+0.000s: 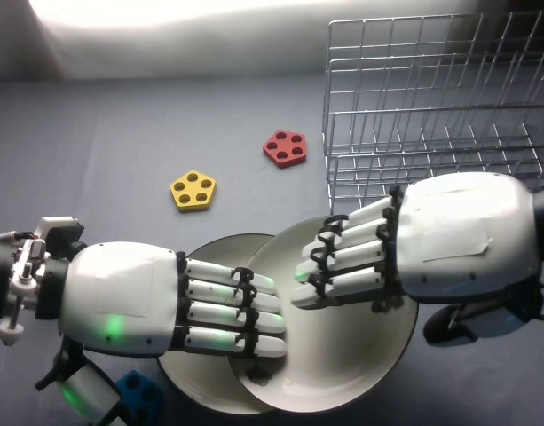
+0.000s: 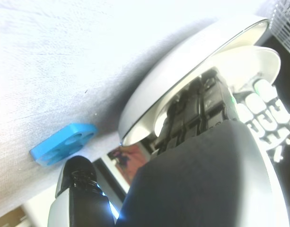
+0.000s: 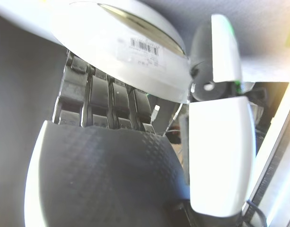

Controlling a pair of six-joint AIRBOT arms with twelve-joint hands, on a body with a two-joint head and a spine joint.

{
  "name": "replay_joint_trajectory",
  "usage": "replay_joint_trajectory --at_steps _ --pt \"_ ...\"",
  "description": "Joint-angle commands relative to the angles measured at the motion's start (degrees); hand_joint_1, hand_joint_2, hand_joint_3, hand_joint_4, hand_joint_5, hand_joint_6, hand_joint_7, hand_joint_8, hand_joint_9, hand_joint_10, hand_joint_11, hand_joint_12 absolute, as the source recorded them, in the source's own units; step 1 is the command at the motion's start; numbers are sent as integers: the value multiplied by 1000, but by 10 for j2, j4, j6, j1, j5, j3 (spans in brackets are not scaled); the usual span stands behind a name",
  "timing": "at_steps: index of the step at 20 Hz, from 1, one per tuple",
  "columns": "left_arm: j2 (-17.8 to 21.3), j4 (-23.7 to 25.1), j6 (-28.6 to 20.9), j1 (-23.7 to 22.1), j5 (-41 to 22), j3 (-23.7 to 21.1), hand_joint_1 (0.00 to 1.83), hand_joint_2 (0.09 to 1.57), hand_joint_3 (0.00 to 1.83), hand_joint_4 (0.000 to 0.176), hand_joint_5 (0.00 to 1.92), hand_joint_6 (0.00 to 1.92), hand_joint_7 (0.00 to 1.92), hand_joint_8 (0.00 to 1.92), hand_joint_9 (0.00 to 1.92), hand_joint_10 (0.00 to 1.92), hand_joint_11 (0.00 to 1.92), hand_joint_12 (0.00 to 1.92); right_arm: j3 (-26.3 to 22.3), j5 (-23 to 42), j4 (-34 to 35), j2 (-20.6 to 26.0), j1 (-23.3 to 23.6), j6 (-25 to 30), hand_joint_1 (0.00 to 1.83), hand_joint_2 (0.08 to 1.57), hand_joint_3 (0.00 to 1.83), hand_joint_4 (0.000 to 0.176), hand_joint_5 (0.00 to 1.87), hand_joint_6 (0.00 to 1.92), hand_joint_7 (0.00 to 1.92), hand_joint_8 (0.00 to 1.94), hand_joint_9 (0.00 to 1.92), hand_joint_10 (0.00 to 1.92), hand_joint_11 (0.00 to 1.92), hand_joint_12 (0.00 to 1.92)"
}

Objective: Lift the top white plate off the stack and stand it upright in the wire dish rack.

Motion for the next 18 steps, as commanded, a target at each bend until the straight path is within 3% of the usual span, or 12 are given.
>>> replay_joint_trajectory --at_steps 1,9,17,18 --pt "-12 18 2 1 19 -1 180 957 2 0 87 1 102 1 88 1 92 30 2 34 29 2 3 -2 1190 990 0 0 175 8 173 10 224 11 311 93" --pt "-12 12 2 7 16 2 145 967 3 0 57 0 85 0 82 3 80 22 25 31 43 -34 -1 -2 1245 1016 6 0 275 14 243 13 269 9 346 105" --pt "-11 6 1 7 11 5 162 968 1 0 60 5 88 5 92 8 105 30 32 20 56 -63 -1 -2 1336 1014 1 0 484 7 493 7 534 10 564 168" --pt "-10 5 1 7 10 5 163 963 0 0 65 7 88 4 92 7 107 30 32 19 57 -66 -1 -2 1334 1011 0 0 588 12 587 10 652 17 675 197"
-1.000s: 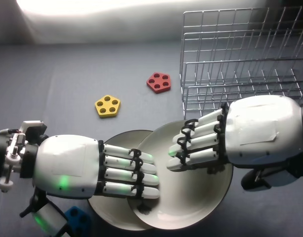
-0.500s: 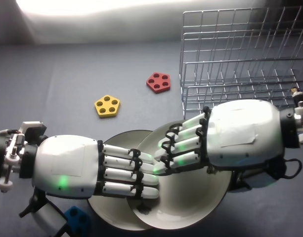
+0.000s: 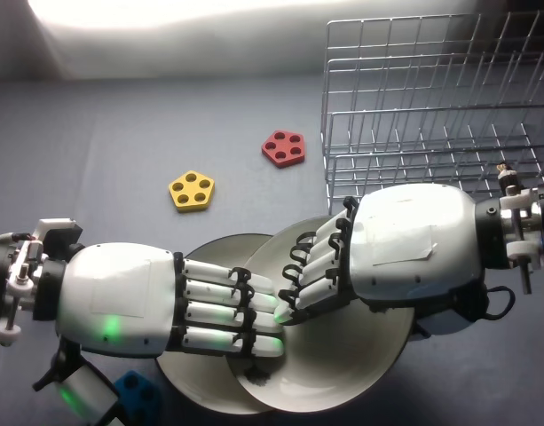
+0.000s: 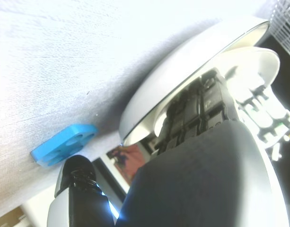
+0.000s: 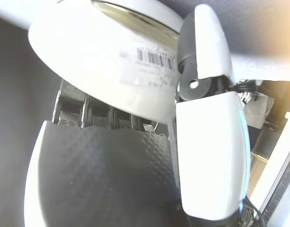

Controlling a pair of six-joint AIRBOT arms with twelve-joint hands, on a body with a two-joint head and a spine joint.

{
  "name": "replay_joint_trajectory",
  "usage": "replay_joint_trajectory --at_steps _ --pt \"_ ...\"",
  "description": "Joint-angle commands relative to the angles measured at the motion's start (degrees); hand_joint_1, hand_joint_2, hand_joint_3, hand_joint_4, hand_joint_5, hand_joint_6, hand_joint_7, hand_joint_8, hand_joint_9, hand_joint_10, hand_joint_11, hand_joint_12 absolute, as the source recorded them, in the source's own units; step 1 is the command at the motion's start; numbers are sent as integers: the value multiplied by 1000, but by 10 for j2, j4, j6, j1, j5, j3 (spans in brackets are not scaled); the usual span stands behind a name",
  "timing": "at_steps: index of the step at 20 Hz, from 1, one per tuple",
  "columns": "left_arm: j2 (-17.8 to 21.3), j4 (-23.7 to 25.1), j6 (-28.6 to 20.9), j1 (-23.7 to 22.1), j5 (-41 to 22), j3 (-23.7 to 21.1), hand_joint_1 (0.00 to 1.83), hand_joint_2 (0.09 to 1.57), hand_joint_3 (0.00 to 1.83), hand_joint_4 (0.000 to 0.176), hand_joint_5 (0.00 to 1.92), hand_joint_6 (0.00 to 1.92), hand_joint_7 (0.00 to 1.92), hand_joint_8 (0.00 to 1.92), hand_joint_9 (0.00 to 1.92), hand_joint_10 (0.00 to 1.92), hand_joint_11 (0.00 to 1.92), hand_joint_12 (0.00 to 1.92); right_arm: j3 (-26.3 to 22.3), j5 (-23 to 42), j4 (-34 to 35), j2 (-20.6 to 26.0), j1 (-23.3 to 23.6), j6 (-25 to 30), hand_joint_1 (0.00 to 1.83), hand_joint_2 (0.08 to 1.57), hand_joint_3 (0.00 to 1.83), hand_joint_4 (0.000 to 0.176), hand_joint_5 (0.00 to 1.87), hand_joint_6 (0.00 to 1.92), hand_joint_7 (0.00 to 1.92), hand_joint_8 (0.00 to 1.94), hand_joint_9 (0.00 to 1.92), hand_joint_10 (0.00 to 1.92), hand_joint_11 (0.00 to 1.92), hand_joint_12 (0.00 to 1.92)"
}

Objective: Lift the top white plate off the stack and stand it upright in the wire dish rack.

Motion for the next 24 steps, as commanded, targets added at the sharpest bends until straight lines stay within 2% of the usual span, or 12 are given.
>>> replay_joint_trajectory --at_steps 1,2,3,4,9,10,11,19,20,22,23,24 --pt "-7 14 0 0 19 -2 183 958 0 0 71 8 96 7 98 8 105 29 -2 35 29 -2 -1 -1 1370 1064 7 0 783 24 793 25 863 27 874 216" --pt "-7 13 0 0 19 -2 181 963 0 0 50 1 72 1 77 1 84 19 -4 34 29 -3 -1 -1 1373 1129 3 0 833 904 905 25 865 902 991 179" --pt "-7 13 0 0 19 -2 173 967 1 0 52 3 72 3 72 0 84 19 -5 34 29 -4 0 -1 1468 1089 2 0 863 1114 1001 574 1060 799 972 1126" --pt "-6 12 0 0 18 -2 171 966 0 0 56 4 78 4 79 3 93 22 -8 33 29 -4 0 -1 1498 1047 0 0 943 1000 1085 619 1190 580 999 1312" --pt "-1 1 0 -1 12 3 169 957 0 0 62 6 85 6 88 7 107 27 -21 34 29 3 3 -1 1497 1035 2 0 985 891 1128 519 1150 654 1068 1246" --pt "-1 -3 0 -3 10 6 162 956 0 0 59 4 85 5 87 5 104 25 -26 34 32 5 6 -1 1398 1047 0 0 1008 941 1101 647 1175 757 1252 499" --pt "0 -5 -1 -6 7 8 172 954 0 0 64 5 84 4 84 3 93 20 -29 34 34 6 9 -1 1396 1041 0 0 1023 923 1119 619 1189 734 1316 381" --pt "9 -46 -4 -24 -5 26 161 963 0 0 76 15 101 15 97 15 117 28 -68 38 57 21 53 0 1390 1058 0 0 998 993 1072 695 1139 797 1348 106" --pt "10 -47 -6 -27 -6 28 168 961 0 0 66 9 93 9 92 11 110 24 -71 38 59 22 57 0 1476 1043 0 0 1002 928 1091 592 1150 664 1096 1026" --pt "14 -48 -12 -35 -9 32 143 971 3 0 52 1 90 4 97 8 94 17 -80 38 59 26 72 8 1387 1079 0 0 961 1050 1018 757 1091 894 1146 556" --pt "16 -50 -15 -39 -11 34 150 973 3 0 55 3 92 4 93 5 87 13 -82 38 59 28 77 11 1474 1050 0 0 995 930 1093 557 1138 700 1065 1134" --pt "18 -51 -18 -43 -11 35 169 971 1 0 57 3 94 4 93 4 96 17 -84 38 59 29 80 15 1493 1041 0 0 1006 899 1099 548 1162 638 1034 1245"
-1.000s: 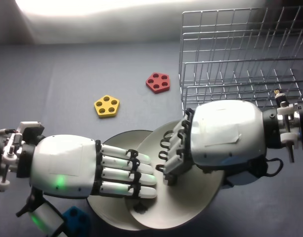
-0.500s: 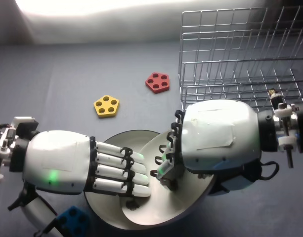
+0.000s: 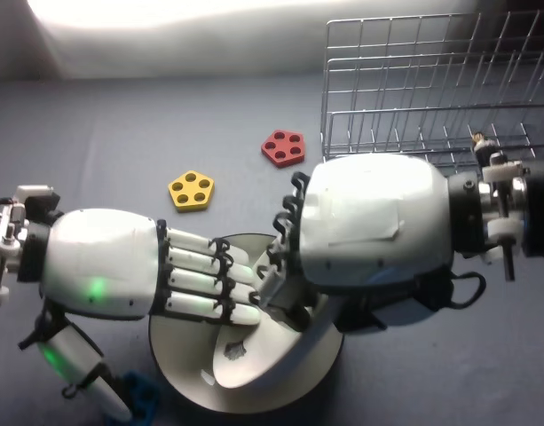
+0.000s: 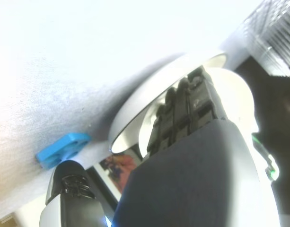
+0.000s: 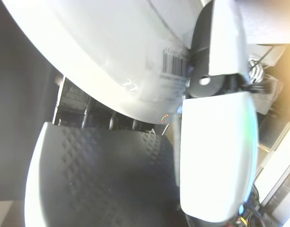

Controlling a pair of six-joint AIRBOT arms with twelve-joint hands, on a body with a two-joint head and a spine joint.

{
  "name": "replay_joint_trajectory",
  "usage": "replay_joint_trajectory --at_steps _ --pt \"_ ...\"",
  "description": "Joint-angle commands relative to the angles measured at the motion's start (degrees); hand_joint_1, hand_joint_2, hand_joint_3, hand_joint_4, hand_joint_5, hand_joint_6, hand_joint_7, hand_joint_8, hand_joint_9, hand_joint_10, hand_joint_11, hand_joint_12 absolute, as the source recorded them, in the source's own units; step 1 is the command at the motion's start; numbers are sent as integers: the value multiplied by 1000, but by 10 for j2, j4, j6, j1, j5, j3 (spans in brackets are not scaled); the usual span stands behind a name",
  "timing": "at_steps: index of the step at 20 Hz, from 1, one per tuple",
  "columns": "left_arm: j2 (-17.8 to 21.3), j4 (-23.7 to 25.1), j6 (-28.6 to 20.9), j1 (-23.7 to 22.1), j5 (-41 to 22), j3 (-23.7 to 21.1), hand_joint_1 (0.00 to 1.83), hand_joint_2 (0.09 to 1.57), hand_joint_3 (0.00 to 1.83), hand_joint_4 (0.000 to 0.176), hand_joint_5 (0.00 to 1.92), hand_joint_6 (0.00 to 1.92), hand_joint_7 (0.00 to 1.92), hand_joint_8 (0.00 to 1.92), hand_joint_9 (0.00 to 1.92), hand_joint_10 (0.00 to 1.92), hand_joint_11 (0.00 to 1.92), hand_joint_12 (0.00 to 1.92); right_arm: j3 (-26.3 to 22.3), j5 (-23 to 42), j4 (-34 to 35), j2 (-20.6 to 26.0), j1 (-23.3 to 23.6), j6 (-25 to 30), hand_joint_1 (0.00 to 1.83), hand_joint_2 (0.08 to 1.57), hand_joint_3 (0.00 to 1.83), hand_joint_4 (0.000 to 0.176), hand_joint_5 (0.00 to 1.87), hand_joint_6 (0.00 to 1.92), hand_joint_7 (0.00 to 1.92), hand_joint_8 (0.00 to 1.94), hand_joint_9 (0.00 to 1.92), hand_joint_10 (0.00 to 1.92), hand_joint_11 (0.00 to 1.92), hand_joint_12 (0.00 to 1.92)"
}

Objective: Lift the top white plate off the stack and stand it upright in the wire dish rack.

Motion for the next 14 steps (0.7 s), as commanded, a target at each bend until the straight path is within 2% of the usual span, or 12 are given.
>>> replay_joint_trajectory --at_steps 1,9,13,14 --pt "7 -39 -4 -13 -22 3 164 972 2 0 59 3 91 2 89 2 98 17 -6 48 29 8 9 11 1496 1041 0 0 999 913 1088 566 1150 653 1026 1268" --pt "26 -76 -27 -32 -45 20 187 973 0 0 50 1 84 2 95 6 102 17 0 59 67 13 29 17 1496 1048 0 0 971 951 1076 600 1135 673 1018 1289" --pt "39 -85 -34 -48 -59 23 160 974 1 0 61 0 95 1 107 4 100 15 11 88 94 14 30 31 1496 1048 0 0 963 956 1077 595 1127 693 1031 1282" --pt "41 -86 -36 -51 -60 23 171 980 3 0 54 0 92 0 106 3 98 14 12 93 99 14 30 33 1410 1059 2 0 981 995 1069 670 1122 818 1085 797"
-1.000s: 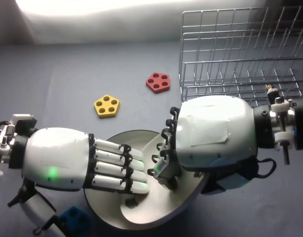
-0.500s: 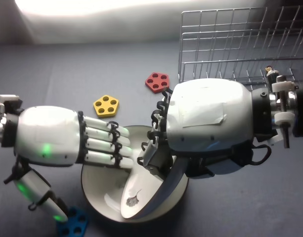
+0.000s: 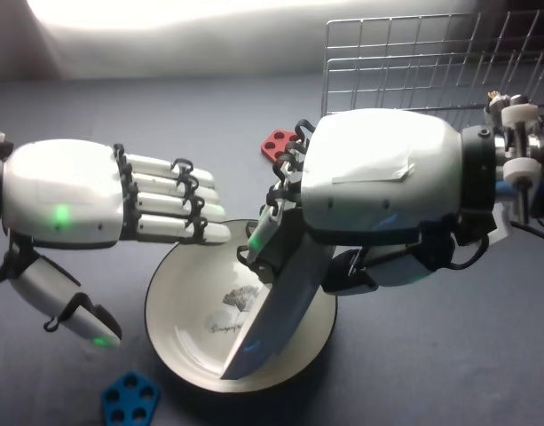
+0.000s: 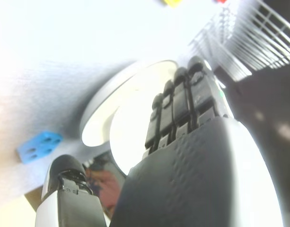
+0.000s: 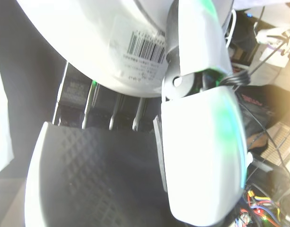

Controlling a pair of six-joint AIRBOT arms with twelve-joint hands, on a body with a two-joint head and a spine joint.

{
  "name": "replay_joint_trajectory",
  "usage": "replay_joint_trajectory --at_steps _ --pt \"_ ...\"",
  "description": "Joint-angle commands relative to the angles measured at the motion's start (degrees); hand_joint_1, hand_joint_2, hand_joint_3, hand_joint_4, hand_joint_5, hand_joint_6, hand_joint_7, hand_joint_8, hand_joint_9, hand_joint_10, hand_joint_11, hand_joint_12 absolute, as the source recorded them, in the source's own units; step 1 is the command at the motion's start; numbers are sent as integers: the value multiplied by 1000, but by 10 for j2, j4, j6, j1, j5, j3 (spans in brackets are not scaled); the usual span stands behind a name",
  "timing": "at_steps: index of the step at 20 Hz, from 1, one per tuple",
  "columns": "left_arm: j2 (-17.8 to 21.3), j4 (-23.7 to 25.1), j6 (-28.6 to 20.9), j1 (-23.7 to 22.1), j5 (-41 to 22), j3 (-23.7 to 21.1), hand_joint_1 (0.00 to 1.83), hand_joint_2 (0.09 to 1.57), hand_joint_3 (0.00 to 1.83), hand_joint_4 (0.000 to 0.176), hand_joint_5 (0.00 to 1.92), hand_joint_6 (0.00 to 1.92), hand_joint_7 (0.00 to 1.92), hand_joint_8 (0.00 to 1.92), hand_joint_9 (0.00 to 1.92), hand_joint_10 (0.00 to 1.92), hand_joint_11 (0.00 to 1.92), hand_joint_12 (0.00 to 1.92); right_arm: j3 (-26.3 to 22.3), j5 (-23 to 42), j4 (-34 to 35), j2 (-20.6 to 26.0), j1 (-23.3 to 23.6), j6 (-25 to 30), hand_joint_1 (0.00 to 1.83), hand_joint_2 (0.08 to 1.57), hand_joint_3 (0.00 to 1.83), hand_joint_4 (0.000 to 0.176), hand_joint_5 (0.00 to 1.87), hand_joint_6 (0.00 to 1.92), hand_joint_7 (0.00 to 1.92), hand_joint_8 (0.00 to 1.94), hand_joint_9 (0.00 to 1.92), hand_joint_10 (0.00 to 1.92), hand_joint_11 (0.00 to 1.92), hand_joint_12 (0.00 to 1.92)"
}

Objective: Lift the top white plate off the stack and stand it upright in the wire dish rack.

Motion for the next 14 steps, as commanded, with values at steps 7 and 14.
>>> replay_joint_trajectory --at_steps 7,14 --pt "7 -66 -17 -16 -58 41 171 986 4 0 53 1 74 0 79 4 104 15 21 117 94 8 14 37 1497 1047 0 0 999 920 1081 570 1132 686 1003 1311" --pt "8 -64 -21 -15 -69 80 157 983 1 0 63 8 79 7 77 5 117 18 39 175 135 12 18 61 1498 1041 0 0 1018 863 1085 571 1159 657 998 1328"
